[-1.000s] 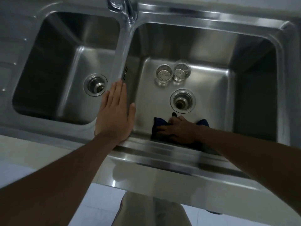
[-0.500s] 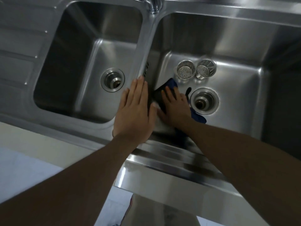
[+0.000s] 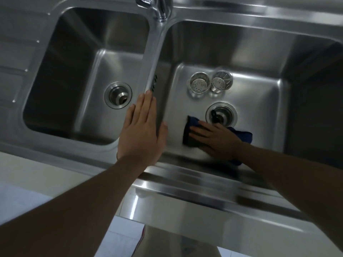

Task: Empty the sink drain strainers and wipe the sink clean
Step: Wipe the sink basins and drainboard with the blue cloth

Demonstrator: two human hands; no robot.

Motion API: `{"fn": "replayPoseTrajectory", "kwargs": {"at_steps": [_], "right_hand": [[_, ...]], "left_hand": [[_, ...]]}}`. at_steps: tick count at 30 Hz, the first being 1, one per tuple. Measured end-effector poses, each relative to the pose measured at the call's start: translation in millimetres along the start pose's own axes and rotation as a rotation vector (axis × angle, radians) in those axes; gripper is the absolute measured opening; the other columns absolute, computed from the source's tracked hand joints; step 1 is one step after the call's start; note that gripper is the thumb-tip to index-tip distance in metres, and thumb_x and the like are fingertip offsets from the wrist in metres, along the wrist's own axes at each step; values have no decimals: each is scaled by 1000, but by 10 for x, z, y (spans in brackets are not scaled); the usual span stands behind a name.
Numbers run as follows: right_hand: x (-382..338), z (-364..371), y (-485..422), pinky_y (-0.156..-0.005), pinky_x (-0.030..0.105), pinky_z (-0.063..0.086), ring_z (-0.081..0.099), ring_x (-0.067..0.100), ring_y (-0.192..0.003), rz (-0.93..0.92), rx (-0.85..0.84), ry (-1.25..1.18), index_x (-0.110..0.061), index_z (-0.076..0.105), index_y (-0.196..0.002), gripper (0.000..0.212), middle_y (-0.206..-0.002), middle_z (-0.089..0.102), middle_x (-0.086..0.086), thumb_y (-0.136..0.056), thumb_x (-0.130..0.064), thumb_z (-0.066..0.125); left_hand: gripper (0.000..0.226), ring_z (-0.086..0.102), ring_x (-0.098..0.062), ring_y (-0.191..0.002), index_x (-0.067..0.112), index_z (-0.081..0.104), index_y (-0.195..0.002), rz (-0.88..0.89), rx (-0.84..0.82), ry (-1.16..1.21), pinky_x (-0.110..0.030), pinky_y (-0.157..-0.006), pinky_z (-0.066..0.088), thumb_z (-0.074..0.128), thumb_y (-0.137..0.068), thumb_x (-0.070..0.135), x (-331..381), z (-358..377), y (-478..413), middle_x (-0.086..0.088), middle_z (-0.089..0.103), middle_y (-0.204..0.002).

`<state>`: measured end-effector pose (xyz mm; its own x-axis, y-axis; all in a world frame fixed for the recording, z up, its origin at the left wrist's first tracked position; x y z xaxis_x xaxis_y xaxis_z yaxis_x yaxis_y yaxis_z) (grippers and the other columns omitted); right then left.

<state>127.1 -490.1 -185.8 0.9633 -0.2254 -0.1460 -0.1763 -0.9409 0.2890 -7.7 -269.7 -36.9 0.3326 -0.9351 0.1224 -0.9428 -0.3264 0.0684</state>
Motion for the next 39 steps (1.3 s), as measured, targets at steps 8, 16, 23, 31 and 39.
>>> {"fn": "replayPoseTrajectory", "kwargs": {"at_steps": [8,16,23,31,39], "right_hand": [[578,49,743,-102,54,42,35,40,-143,589,141,-72,-12,41,-151,60,-158,38,11,-101,-44,35],[510,136,974,-113,55,33,19,42,-149,402,-40,-120,-10,28,-156,67,-164,23,11,-101,-45,44],[826,234,1076,-123,50,6,-4,37,-152,837,-17,-222,-17,2,-160,68,-168,-2,7,-105,-46,29],[1401,63,752,-123,47,1,-7,40,-152,1053,18,-310,-13,-4,-159,65,-167,-6,8,-107,-40,23],[600,55,1043,-121,46,15,21,30,-151,363,67,-393,-18,35,-154,54,-162,30,1,-102,-21,50]], "left_hand": [[68,-3,-17,-155,7,9,-158,0,-13,-10,-42,-126,9,27,-103,43,4,-25,1,-7,2,-168],[80,-5,-30,-154,1,8,-157,50,-59,-64,-48,-125,7,26,-98,53,105,-52,49,-15,0,-167],[92,-15,-5,-151,19,-6,-159,339,-261,261,-30,-124,2,38,-92,64,953,202,237,7,-14,-166],[80,-8,-5,-153,18,-1,-159,406,-236,207,-27,-122,3,36,-98,54,907,257,173,4,-3,-168],[78,1,-11,-154,14,9,-159,392,-230,189,-30,-124,9,38,-97,51,907,256,167,-1,8,-168]]}}
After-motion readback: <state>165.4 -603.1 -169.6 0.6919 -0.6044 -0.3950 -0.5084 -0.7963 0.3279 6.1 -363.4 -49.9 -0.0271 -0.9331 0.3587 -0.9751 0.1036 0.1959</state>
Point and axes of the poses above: each hand's wrist, its own y-axis away from the middle knuckle, its own z-axis out of the palm, x = y × z, the point moved 2 cm from there along -y, towards the middle knuckle
